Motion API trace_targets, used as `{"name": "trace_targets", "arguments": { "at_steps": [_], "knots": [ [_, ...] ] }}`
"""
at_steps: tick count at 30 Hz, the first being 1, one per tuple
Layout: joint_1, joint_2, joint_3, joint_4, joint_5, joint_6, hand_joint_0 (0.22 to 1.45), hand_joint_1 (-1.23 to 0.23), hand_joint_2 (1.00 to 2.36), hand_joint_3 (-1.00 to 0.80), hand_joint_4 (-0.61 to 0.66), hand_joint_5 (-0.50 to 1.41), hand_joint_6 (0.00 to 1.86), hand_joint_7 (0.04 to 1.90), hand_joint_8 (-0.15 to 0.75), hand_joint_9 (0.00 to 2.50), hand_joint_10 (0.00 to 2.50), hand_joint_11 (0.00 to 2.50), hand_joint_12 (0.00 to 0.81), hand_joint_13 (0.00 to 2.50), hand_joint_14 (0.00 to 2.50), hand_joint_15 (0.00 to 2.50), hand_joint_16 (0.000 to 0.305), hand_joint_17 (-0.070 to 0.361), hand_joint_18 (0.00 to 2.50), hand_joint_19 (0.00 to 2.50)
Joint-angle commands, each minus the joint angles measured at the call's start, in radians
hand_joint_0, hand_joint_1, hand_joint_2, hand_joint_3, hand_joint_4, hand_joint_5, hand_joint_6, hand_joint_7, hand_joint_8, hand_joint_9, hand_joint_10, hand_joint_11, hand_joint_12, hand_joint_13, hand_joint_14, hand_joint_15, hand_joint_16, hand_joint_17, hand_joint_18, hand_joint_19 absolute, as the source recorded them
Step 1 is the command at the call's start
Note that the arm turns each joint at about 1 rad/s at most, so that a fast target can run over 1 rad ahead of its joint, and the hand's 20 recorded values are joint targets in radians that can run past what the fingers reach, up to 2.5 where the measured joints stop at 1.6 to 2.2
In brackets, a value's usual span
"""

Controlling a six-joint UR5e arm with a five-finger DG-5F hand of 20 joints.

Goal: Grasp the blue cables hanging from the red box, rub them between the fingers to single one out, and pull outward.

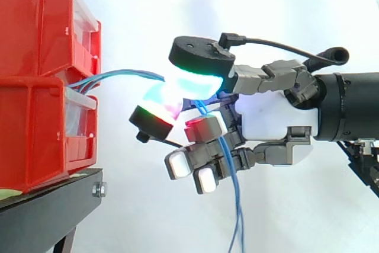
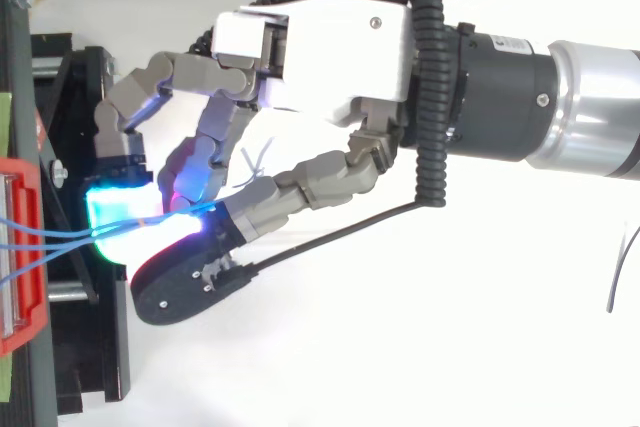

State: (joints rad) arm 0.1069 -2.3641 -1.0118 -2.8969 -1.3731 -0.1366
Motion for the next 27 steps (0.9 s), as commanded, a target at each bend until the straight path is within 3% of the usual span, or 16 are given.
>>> {"name": "trace_targets", "arguments": {
  "at_steps": [1, 4, 15, 16, 19, 22, 27],
  "knots": [
    [-0.001, 0.0, -0.001, -0.002, 0.0, 0.0, 0.65, -0.82, 1.0, -0.5, 0.09, -0.16, 0.92, 0.93, 0.309, 1.22, 0.03, 1.05, 0.385, 0.91, 0.03, 0.65, 0.052, 0.116, 0.82, 0.76],
    [0.0, 0.0, -0.001, -0.002, -0.001, 0.0, 0.56, -0.72, 1.0, -0.5, 0.1, -0.16, 0.91, 0.93, 0.32, 1.24, 0.02, 1.04, 0.399, 0.93, 0.02, 0.65, 0.054, 0.12, 0.84, 0.78],
    [-0.003, 0.0, -0.001, -0.007, 0.0, 0.0, 0.53, -0.54, 1.0, -0.5, 0.11, -0.15, 0.88, 0.94, 0.338, 1.27, 0.02, 1.03, 0.414, 0.96, 0.02, 0.66, 0.056, 0.127, 0.86, 0.8],
    [-0.003, 0.0, 0.001, -0.008, 0.0, 0.0, 0.55, -0.54, 1.0, -0.5, 0.11, -0.15, 0.88, 0.95, 0.333, 1.27, 0.03, 1.03, 0.408, 0.96, 0.02, 0.66, 0.055, 0.124, 0.85, 0.8],
    [-0.004, 0.0, 0.001, -0.008, 0.0, 0.0, 0.59, -0.62, 1.01, -0.24, 0.11, -0.15, 0.91, 1.0, 0.353, 1.29, 0.02, 1.03, 0.428, 0.98, 0.02, 0.65, 0.06, 0.135, 0.89, 0.78],
    [-0.004, 0.002, 0.001, -0.008, 0.0, 0.0, 0.59, -0.69, 1.01, -0.13, 0.11, -0.15, 0.92, 0.94, 0.363, 1.27, 0.02, 1.01, 0.44, 1.0, 0.02, 0.65, 0.063, 0.142, 0.92, 0.76],
    [-0.004, 0.0, 0.001, -0.008, 0.002, 0.0, 0.61, -0.74, 1.01, -0.11, 0.11, -0.16, 0.93, 0.91, 0.354, 1.23, 0.02, 1.02, 0.435, 0.99, 0.02, 0.66, 0.062, 0.139, 0.91, 0.78]
  ]
}}
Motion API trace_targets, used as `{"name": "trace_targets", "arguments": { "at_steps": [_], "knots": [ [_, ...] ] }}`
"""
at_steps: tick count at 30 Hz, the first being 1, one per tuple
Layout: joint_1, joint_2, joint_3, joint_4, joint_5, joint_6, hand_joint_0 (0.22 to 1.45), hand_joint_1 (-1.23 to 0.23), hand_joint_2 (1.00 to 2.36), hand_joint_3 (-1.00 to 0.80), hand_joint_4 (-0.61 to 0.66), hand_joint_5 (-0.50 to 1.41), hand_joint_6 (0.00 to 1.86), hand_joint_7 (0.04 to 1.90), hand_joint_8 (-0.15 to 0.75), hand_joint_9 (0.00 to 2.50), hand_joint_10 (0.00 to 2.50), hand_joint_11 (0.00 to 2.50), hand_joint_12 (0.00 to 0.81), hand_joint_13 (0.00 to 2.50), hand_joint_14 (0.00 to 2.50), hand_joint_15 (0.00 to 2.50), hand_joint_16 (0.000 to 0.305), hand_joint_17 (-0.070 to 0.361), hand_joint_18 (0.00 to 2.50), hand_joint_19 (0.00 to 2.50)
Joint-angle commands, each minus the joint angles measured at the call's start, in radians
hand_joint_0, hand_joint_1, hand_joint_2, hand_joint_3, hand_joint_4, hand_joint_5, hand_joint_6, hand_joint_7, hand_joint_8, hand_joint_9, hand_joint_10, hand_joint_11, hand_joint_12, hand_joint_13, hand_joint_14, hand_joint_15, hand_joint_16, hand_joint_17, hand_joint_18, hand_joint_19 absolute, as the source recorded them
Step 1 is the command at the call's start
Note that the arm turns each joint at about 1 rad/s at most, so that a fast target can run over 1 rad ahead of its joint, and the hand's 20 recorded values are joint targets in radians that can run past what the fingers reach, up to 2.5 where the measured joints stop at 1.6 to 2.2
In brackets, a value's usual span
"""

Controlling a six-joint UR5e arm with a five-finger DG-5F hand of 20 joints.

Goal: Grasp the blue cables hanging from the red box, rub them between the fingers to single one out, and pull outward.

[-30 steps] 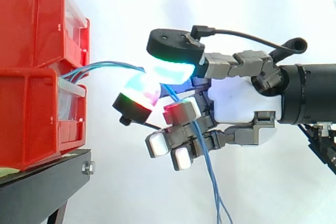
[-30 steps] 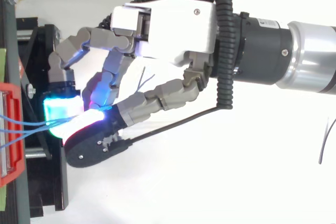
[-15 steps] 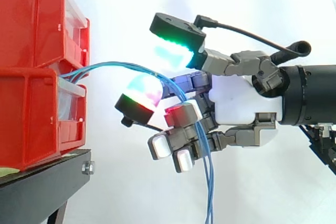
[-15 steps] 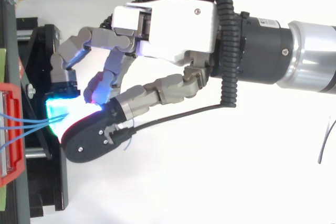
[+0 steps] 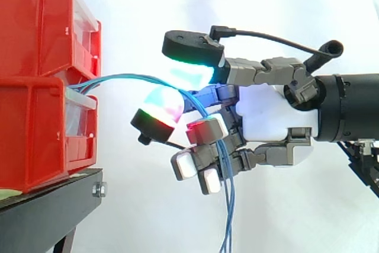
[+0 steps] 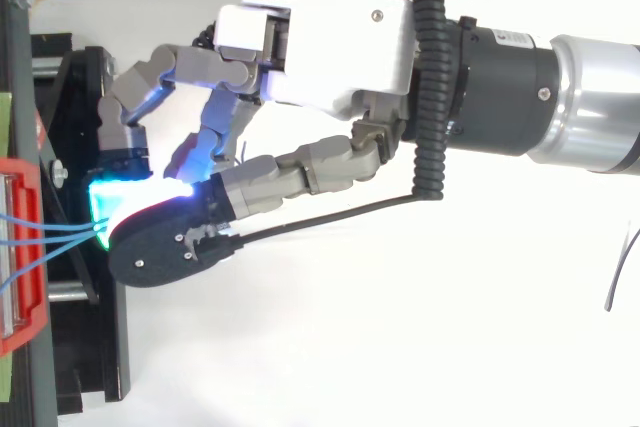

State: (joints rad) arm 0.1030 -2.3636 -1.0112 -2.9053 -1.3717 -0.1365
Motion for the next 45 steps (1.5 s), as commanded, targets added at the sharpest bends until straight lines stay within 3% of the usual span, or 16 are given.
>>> {"name": "trace_targets", "arguments": {
  "at_steps": [1, 6, 12, 20, 24, 29, 33, 36, 39, 40, 45],
  "knots": [
    [0.0, 0.0, -0.001, 0.0, 0.0, 0.0, 0.62, -0.76, 1.01, -0.16, 0.1, -0.17, 0.92, 0.91, 0.341, 1.21, 0.02, 1.03, 0.42, 0.97, 0.02, 0.67, 0.059, 0.132, 0.88, 0.79],
    [0.0, 0.0, -0.001, -0.002, 0.0, 0.0, 0.61, -0.77, 1.01, -0.41, 0.11, -0.17, 0.92, 0.89, 0.318, 1.19, 0.02, 1.02, 0.394, 0.96, 0.02, 0.68, 0.053, 0.12, 0.84, 0.81],
    [0.0, 0.0, -0.001, -0.005, 0.0, 0.0, 0.56, -0.69, 1.0, -0.48, 0.12, -0.17, 0.9, 0.9, 0.326, 1.21, 0.02, 1.03, 0.405, 0.97, 0.02, 0.69, 0.055, 0.123, 0.86, 0.81],
    [0.003, 0.0, -0.001, -0.025, 0.0, 0.0, 0.6, -0.67, 1.01, -0.4, 0.11, -0.16, 0.9, 0.94, 0.326, 1.24, 0.02, 1.03, 0.397, 0.98, 0.02, 0.68, 0.053, 0.12, 0.86, 0.8],
    [0.003, 0.0, 0.0, -0.04, -0.003, 0.002, 0.63, -0.76, 1.02, -0.19, 0.07, -0.16, 0.92, 0.97, 0.338, 1.25, 0.02, 1.03, 0.406, 1.0, 0.02, 0.67, 0.056, 0.127, 0.89, 0.78],
    [0.0, 0.0, 0.0, -0.046, -0.02, 0.002, 0.69, -0.85, 1.02, -0.16, -0.05, -0.17, 0.94, 1.06, 0.316, 1.21, 0.02, 1.06, 0.391, 0.98, 0.03, 0.68, 0.052, 0.118, 0.86, 0.78],
    [0.0, 0.0, 0.0, -0.048, -0.024, 0.003, 0.79, -0.91, 1.01, -0.32, -0.12, -0.18, 0.95, 1.04, 0.29, 1.17, 0.03, 1.06, 0.373, 0.96, 0.03, 0.67, 0.051, 0.116, 0.84, 0.76],
    [0.0, 0.001, 0.0, -0.049, -0.024, 0.003, 0.82, -0.9, 1.0, -0.47, -0.11, -0.19, 0.95, 0.98, 0.287, 1.16, 0.03, 1.06, 0.37, 0.95, 0.03, 0.66, 0.051, 0.114, 0.84, 0.75],
    [0.0, 0.001, 0.0, -0.054, -0.024, 0.003, 0.78, -0.9, 1.0, -0.5, -0.02, -0.18, 0.94, 0.94, 0.286, 1.16, 0.02, 1.05, 0.367, 0.96, 0.02, 0.67, 0.051, 0.114, 0.86, 0.73],
    [0.0, 0.001, 0.0, -0.054, -0.024, 0.003, 0.71, -0.88, 1.0, -0.5, 0.04, -0.18, 0.93, 0.91, 0.289, 1.18, 0.02, 1.05, 0.372, 0.97, 0.02, 0.68, 0.05, 0.113, 0.86, 0.75],
    [0.0, 0.001, 0.0, -0.054, -0.026, 0.003, 0.58, -0.77, 1.0, -0.5, 0.09, -0.16, 0.91, 0.91, 0.311, 1.22, 0.02, 1.04, 0.39, 0.99, 0.03, 0.7, 0.052, 0.118, 0.87, 0.79]
  ]
}}
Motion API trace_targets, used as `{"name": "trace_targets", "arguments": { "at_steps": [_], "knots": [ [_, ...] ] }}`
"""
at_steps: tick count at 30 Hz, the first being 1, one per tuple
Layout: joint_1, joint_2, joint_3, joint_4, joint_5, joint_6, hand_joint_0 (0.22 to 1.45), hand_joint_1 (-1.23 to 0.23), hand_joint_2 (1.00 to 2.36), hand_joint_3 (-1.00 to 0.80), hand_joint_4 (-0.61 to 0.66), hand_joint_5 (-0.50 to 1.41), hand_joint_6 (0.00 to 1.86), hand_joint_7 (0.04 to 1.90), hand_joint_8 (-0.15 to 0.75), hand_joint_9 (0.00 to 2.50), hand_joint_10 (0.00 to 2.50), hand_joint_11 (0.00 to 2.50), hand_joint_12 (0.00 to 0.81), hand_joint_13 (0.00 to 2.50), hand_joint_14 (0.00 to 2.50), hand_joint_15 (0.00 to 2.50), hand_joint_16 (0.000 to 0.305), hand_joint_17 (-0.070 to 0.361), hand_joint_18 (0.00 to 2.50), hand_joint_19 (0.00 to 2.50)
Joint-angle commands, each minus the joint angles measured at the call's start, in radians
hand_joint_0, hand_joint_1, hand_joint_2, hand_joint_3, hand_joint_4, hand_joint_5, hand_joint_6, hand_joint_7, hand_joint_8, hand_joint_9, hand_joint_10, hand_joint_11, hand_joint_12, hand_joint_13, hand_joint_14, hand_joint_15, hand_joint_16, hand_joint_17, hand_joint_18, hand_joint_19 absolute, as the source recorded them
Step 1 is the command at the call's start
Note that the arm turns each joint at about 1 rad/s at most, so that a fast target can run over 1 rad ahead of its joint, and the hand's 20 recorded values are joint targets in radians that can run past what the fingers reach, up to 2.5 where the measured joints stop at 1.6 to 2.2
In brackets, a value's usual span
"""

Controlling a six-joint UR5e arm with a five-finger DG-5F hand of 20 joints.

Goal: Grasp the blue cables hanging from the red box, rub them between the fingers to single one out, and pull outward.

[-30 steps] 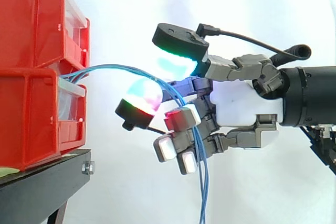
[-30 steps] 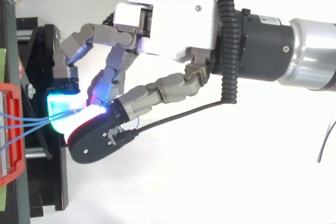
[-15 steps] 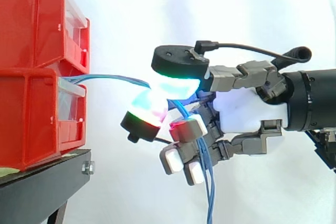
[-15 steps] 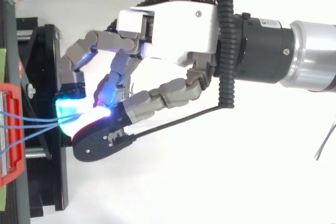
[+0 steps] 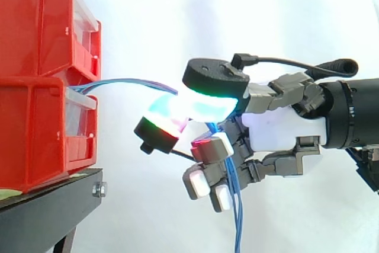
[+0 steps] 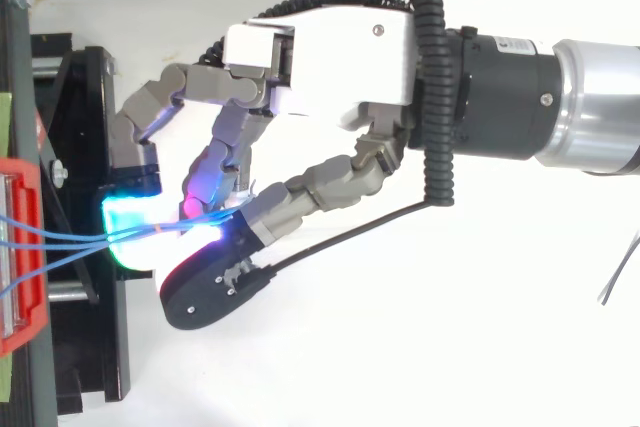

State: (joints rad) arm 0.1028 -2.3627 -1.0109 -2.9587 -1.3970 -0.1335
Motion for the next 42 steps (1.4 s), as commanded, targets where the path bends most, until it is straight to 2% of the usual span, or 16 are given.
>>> {"name": "trace_targets", "arguments": {
  "at_steps": [1, 6, 11, 14, 15, 16, 18, 21, 25, 33, 39, 42],
  "knots": [
    [0.0, 0.0, 0.0, 0.0, 0.0, 0.0, 0.57, -0.76, 1.0, -0.5, 0.09, -0.16, 0.91, 0.92, 0.313, 1.22, 0.02, 1.04, 0.39, 0.99, 0.02, 0.69, 0.052, 0.118, 0.87, 0.8],
    [0.0, 0.005, 0.0, -0.008, 0.0, 0.0, 0.53, -0.64, 1.0, -0.5, 0.1, -0.16, 0.9, 0.92, 0.328, 1.25, 0.02, 1.03, 0.407, 1.01, 0.03, 0.7, 0.056, 0.125, 0.89, 0.81],
    [0.0, 0.011, 0.0, -0.026, 0.0, 0.0, 0.53, -0.62, 1.0, -0.5, 0.1, -0.16, 0.89, 0.91, 0.333, 1.25, 0.02, 1.03, 0.413, 1.02, 0.02, 0.7, 0.056, 0.127, 0.89, 0.81],
    [0.0, 0.013, 0.0, -0.031, 0.0, 0.0, 0.59, -0.58, 1.0, -0.5, 0.09, -0.16, 0.89, 0.95, 0.318, 1.25, 0.02, 1.03, 0.401, 1.01, 0.03, 0.71, 0.053, 0.12, 0.87, 0.83],
    [0.0, 0.013, 0.0, -0.031, 0.0, 0.0, 0.61, -0.59, 1.01, -0.42, 0.07, -0.15, 0.89, 0.96, 0.318, 1.26, 0.03, 1.03, 0.399, 1.01, 0.03, 0.71, 0.053, 0.119, 0.86, 0.83],
    [0.0, 0.013, 0.0, -0.031, 0.0, 0.0, 0.61, -0.63, 1.01, -0.32, 0.07, -0.15, 0.9, 0.98, 0.32, 1.26, 0.03, 1.04, 0.401, 1.01, 0.02, 0.7, 0.053, 0.119, 0.87, 0.83],
    [0.0, 0.013, 0.0, -0.031, 0.0, 0.0, 0.61, -0.69, 1.01, -0.24, 0.08, -0.15, 0.9, 1.0, 0.334, 1.26, 0.02, 1.03, 0.412, 1.02, 0.03, 0.69, 0.056, 0.126, 0.9, 0.8],
    [0.0, 0.013, 0.0, -0.031, 0.0, 0.0, 0.63, -0.78, 1.02, -0.16, 0.06, -0.16, 0.92, 0.99, 0.332, 1.24, 0.02, 1.03, 0.41, 1.02, 0.03, 0.69, 0.056, 0.126, 0.9, 0.8],
    [-0.002, 0.013, 0.0, -0.033, 0.0, 0.0, 0.67, -0.87, 1.02, -0.12, -0.03, -0.16, 0.92, 1.09, 0.315, 1.21, 0.03, 1.05, 0.391, 0.99, 0.03, 0.69, 0.053, 0.119, 0.87, 0.79],
    [-0.002, 0.013, -0.002, -0.045, 0.0, 0.005, 0.75, -0.93, 1.02, -0.19, -0.15, -0.16, 0.92, 1.23, 0.296, 1.19, 0.03, 1.04, 0.374, 0.95, 0.03, 0.69, 0.05, 0.113, 0.83, 0.78],
    [-0.002, 0.013, 0.0, -0.065, 0.0, 0.014, 0.79, -0.93, 1.02, -0.28, -0.21, -0.16, 0.94, 1.15, 0.287, 1.19, 0.03, 1.03, 0.371, 0.94, 0.03, 0.69, 0.049, 0.11, 0.81, 0.79],
    [-0.002, 0.013, 0.0, -0.071, 0.0, 0.023, 0.82, -0.9, 1.01, -0.4, -0.23, -0.17, 0.94, 1.09, 0.282, 1.18, 0.03, 1.02, 0.365, 0.94, 0.03, 0.69, 0.049, 0.109, 0.81, 0.78]
  ]
}}
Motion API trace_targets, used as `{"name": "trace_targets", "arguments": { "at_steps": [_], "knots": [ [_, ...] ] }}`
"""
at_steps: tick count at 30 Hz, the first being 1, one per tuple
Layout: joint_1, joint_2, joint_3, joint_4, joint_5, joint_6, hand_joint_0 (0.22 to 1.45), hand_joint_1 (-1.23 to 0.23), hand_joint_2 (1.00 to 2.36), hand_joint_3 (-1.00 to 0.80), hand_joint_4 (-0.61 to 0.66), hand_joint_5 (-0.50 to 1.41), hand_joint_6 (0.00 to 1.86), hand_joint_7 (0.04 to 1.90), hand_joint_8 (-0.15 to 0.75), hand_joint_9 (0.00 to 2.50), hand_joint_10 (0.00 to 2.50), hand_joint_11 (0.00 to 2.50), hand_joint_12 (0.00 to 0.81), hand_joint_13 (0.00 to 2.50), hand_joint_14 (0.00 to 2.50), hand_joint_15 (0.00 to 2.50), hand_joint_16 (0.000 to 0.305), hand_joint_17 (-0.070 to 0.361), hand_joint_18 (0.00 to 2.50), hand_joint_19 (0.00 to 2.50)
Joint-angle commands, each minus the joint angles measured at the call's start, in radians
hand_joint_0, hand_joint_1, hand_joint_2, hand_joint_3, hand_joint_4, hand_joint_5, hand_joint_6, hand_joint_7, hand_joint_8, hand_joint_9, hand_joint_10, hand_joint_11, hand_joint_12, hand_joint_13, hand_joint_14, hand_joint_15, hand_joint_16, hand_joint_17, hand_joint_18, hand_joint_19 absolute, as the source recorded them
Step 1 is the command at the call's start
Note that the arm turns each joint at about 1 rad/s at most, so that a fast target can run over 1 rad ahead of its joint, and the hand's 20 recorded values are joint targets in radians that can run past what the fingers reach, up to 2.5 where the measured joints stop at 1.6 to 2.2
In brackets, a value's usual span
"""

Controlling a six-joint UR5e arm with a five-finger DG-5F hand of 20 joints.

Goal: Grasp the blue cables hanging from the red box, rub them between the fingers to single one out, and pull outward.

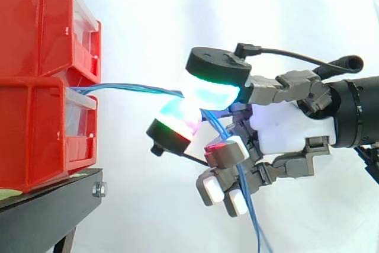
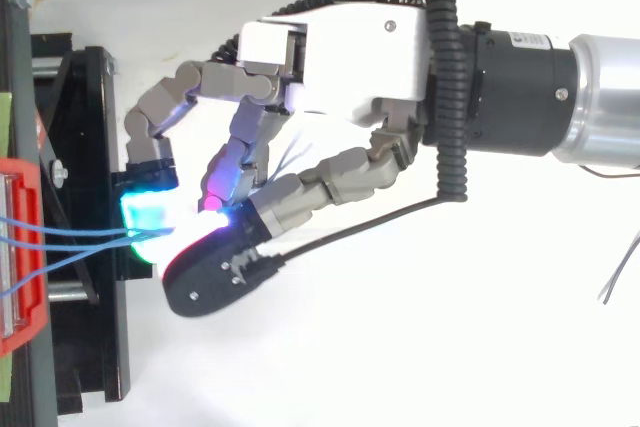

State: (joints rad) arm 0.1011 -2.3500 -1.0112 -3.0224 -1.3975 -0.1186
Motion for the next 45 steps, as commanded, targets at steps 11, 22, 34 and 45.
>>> {"name": "trace_targets", "arguments": {
  "at_steps": [11, 22, 34, 45],
  "knots": [
    [0.0, 0.0, 0.0, -0.046, -0.005, 0.039, 0.65, -0.84, 1.0, -0.5, 0.01, -0.15, 0.91, 0.98, 0.301, 1.26, 0.03, 1.02, 0.38, 0.99, 0.03, 0.7, 0.049, 0.109, 0.85, 0.8],
    [0.0, 0.0, 0.0, -0.044, -0.005, 0.039, 0.53, -0.66, 1.0, -0.5, 0.05, -0.14, 0.89, 1.0, 0.319, 1.28, 0.03, 0.99, 0.405, 1.01, 0.03, 0.72, 0.055, 0.123, 0.88, 0.82],
    [-0.001, 0.0, 0.01, -0.047, -0.002, 0.037, 0.5, -0.55, 1.0, -0.5, 0.08, -0.14, 0.85, 0.95, 0.337, 1.28, 0.02, 0.98, 0.418, 1.03, 0.02, 0.72, 0.058, 0.131, 0.89, 0.83],
    [-0.006, 0.0, 0.037, -0.047, -0.005, 0.04, 0.59, -0.59, 1.01, -0.32, 0.07, -0.14, 0.86, 1.01, 0.337, 1.29, 0.02, 0.98, 0.423, 1.03, 0.02, 0.7, 0.059, 0.132, 0.89, 0.82]
  ]
}}
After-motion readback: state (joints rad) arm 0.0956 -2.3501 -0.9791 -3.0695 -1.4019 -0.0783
